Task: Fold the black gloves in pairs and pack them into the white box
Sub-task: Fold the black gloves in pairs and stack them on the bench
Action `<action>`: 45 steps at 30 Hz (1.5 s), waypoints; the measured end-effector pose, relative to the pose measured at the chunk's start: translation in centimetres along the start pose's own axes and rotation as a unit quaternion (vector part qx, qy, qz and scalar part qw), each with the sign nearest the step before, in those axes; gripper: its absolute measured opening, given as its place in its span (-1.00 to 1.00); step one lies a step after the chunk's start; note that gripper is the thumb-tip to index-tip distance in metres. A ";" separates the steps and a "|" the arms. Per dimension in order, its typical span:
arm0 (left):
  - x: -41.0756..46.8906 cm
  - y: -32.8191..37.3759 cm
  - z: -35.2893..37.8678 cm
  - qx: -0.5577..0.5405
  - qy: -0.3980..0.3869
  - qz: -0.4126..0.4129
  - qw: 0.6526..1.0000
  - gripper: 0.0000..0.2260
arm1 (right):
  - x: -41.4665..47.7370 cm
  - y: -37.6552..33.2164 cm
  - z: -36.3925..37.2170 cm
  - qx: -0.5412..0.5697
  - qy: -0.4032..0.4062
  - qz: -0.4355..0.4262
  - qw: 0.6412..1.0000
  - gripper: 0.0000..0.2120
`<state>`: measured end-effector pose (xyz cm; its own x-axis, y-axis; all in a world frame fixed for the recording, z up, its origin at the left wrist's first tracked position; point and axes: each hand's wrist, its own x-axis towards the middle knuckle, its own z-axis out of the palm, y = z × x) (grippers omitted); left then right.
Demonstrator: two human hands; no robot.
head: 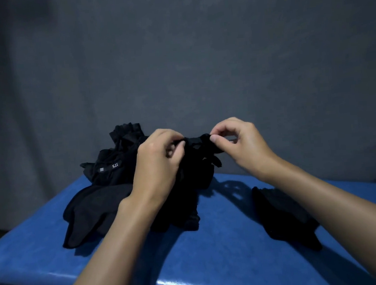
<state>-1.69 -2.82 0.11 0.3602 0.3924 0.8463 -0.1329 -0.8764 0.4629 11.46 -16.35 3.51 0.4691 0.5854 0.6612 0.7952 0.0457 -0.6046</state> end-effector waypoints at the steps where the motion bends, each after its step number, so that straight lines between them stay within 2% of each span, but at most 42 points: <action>1: 0.1 0.4 0.1 -0.032 0.005 -0.016 0.999 -0.94 | -0.1 -0.1 -0.3 0.003 -0.003 0.003 1.000 -0.84; 7: 0.1 1.7 0.3 -0.112 0.011 -0.048 0.992 -0.90 | -1.3 -1.0 -1.2 0.036 -0.016 0.024 0.999 -0.92; 11: 0.1 2.2 0.0 -0.112 0.024 -0.047 0.992 -0.90 | -1.3 -2.0 -1.4 0.087 0.012 0.045 0.995 -0.90; 13: -0.1 2.2 0.0 -0.109 0.022 -0.063 0.992 -0.87 | -1.6 -2.4 -1.3 0.132 -0.007 0.080 0.988 -0.88; 15: -0.5 2.2 0.0 -0.110 0.004 -0.072 0.991 -0.85 | -2.2 -2.4 -0.9 0.127 -0.060 0.087 0.986 -0.79; 17: -0.8 2.3 0.1 -0.119 -0.017 -0.077 0.990 -0.86 | -2.7 -1.8 -0.4 0.059 -0.094 0.055 0.992 -0.69; 21: -1.0 2.2 -0.1 -0.147 -0.046 -0.099 0.983 -0.88 | -3.0 -1.1 -0.1 0.026 -0.077 0.051 0.995 -0.96; 23: -1.0 2.1 -0.3 -0.165 -0.072 -0.114 0.977 -0.85 | -3.1 -1.1 -0.1 0.045 -0.081 0.051 0.994 -0.96; 26: -1.0 2.2 -0.6 -0.213 -0.118 -0.128 0.961 -0.83 | -3.4 -1.4 0.0 0.103 -0.115 0.069 0.986 -0.81; 28: -0.9 2.1 -0.8 -0.241 -0.137 -0.139 0.951 -0.83 | -3.4 -1.5 0.2 0.095 -0.126 0.063 0.985 -0.80; 32: -1.0 2.0 -0.7 -0.254 -0.153 -0.152 0.943 -0.83 | -3.2 -1.3 0.5 0.113 -0.090 0.085 0.986 -0.91; 37: -0.9 2.0 -0.7 -0.232 -0.166 -0.157 0.946 -0.86 | -3.1 -1.3 0.7 0.088 -0.088 0.079 0.989 -0.84; 43: -0.7 1.7 -0.6 -0.209 -0.145 -0.191 0.948 -0.90 | -3.2 -1.1 0.6 0.125 -0.058 0.095 0.986 -0.91; 45: -0.8 1.9 -0.7 -0.232 -0.175 -0.208 0.934 -0.77 | -3.3 -1.2 0.5 0.135 -0.054 0.102 0.984 -0.92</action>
<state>-2.90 -4.63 0.47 0.7389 0.4849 0.4679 -0.2712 -0.4217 0.8652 8.78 -17.88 1.82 0.5534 0.6870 0.4708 0.5503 0.1227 -0.8259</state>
